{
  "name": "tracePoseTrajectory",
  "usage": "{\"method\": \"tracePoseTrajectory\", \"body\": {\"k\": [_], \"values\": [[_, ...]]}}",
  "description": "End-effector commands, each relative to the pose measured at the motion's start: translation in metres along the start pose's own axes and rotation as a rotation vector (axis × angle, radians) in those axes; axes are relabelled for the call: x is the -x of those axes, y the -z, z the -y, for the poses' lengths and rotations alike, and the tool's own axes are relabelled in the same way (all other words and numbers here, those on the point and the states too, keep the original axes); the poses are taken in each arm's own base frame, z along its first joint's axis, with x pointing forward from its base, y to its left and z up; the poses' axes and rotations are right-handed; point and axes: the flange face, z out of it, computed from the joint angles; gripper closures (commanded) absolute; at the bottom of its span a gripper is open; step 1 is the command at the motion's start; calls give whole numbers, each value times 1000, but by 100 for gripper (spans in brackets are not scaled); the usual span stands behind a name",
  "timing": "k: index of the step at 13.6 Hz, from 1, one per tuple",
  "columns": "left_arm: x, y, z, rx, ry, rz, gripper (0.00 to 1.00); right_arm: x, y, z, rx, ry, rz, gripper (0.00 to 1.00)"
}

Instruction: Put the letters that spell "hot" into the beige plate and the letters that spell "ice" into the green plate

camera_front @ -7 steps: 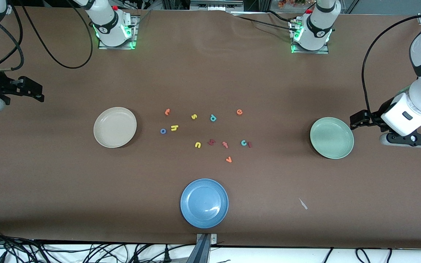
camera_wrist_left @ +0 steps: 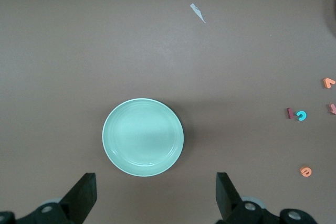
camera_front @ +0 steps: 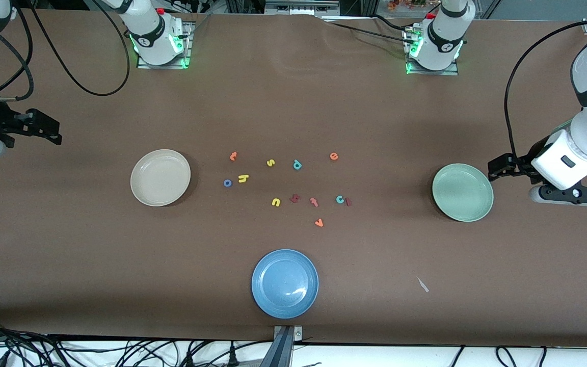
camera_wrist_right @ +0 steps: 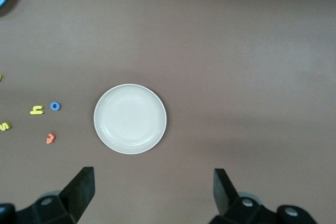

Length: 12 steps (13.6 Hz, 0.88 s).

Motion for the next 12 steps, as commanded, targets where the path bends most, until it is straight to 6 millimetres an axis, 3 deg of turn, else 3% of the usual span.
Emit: {"method": "tracePoseTrajectory", "body": {"k": [1,12], "values": [[6,9,1,18,-20,-9,0,-2,6,0,8,-12,-11,0],[6,9,0,18,-22,-9,0,-2,5,-6,6,-14,-11,0]]}}
